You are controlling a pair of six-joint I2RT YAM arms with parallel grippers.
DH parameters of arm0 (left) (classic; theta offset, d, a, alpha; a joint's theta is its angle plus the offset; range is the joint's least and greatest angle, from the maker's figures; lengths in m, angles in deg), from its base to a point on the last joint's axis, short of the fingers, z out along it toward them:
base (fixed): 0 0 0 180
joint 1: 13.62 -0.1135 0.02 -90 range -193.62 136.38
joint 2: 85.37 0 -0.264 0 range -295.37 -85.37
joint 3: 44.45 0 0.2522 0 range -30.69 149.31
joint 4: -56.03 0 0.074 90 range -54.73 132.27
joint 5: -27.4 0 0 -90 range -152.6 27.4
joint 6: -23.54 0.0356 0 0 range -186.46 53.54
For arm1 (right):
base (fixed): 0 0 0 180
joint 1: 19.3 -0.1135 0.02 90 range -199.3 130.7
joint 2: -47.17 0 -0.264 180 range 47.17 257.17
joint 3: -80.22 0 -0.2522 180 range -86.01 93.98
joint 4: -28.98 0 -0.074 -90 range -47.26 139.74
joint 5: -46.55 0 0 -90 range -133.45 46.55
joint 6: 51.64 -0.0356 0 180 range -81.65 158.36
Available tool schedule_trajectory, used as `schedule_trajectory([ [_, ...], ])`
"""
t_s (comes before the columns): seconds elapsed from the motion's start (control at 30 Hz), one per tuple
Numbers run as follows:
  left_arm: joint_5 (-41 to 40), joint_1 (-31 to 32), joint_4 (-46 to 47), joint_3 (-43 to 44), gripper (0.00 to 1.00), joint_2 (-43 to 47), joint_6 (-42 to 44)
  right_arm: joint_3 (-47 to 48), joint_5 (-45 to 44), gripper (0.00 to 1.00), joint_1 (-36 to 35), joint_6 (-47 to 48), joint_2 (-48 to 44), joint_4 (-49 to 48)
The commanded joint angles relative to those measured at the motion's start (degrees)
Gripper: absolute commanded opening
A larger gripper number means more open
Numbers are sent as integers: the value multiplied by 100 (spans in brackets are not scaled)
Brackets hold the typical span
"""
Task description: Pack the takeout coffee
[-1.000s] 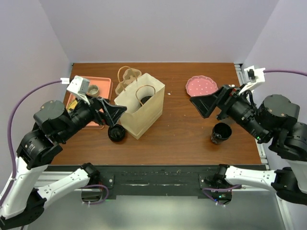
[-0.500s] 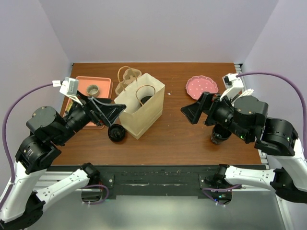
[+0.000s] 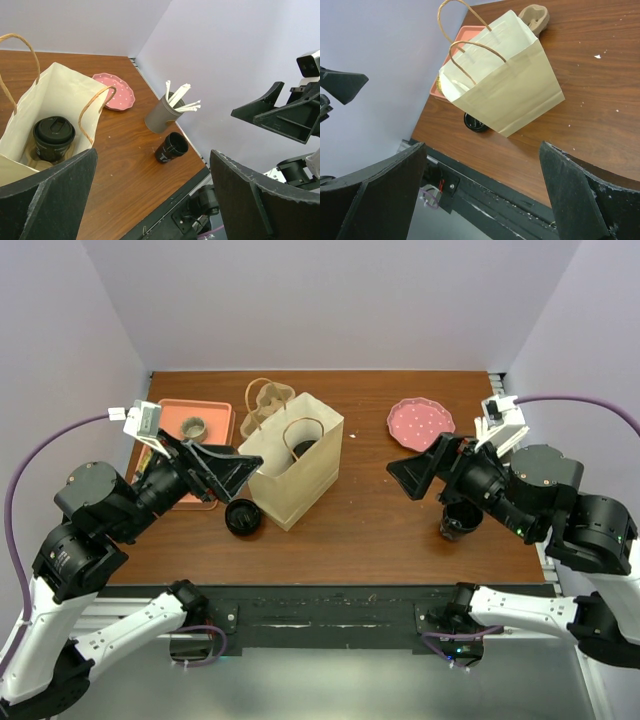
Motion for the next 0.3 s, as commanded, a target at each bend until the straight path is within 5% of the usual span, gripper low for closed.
schedule_trajectory([
  [0.0,-30,-28,279,29,100,30,-73,7,-113,99,-8,79,7,-288],
  [0.27,-30,-28,437,38,100,-84,58,130,-148,99,-8,237,113,-305],
])
